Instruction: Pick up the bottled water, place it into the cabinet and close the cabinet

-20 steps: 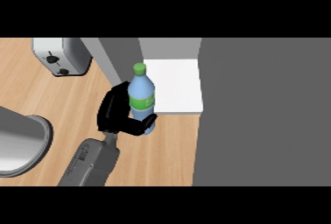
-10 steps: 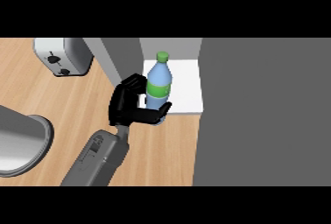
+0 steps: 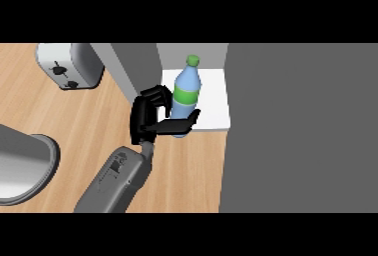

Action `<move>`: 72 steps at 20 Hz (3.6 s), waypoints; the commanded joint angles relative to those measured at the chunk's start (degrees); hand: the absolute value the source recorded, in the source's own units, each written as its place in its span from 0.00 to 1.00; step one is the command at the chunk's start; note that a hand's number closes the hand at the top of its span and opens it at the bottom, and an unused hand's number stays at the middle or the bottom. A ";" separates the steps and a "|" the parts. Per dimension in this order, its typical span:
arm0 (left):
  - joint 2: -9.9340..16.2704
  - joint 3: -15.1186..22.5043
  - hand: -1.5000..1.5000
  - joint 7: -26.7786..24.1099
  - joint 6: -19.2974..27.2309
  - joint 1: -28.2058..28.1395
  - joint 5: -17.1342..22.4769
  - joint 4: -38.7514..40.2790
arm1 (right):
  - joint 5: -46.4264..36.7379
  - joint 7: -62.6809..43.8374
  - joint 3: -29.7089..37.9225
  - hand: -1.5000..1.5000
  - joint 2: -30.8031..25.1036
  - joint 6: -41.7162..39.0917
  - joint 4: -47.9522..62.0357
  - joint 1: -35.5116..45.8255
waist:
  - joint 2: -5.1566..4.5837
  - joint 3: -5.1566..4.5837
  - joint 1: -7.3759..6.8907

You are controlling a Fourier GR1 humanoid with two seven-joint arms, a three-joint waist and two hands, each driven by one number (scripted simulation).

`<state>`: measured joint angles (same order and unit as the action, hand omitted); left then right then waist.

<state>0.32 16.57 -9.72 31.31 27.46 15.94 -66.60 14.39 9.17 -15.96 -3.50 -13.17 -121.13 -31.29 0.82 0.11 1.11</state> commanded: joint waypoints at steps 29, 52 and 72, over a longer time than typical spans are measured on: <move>5.31 -8.68 0.00 -11.01 5.89 34.42 -10.58 51.71 | 0.06 2.21 -0.63 0.00 0.13 -0.75 2.78 0.58 | -2.31 -0.18 3.26; 5.43 -19.91 0.00 -24.47 -12.00 36.16 -1.84 51.96 | -0.30 3.38 0.61 0.00 -1.09 -1.21 3.33 1.79 | -1.57 -0.16 0.91; -0.33 -10.64 0.00 -26.89 -20.56 21.58 5.21 33.48 | -2.14 1.99 -1.13 0.00 -0.36 2.42 -0.81 -2.70 | 0.19 -0.12 -3.37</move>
<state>-0.06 7.02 -37.58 11.99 55.36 18.32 -27.23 12.43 12.28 -17.10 -3.95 -11.51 -121.59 -34.66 0.06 0.24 -0.17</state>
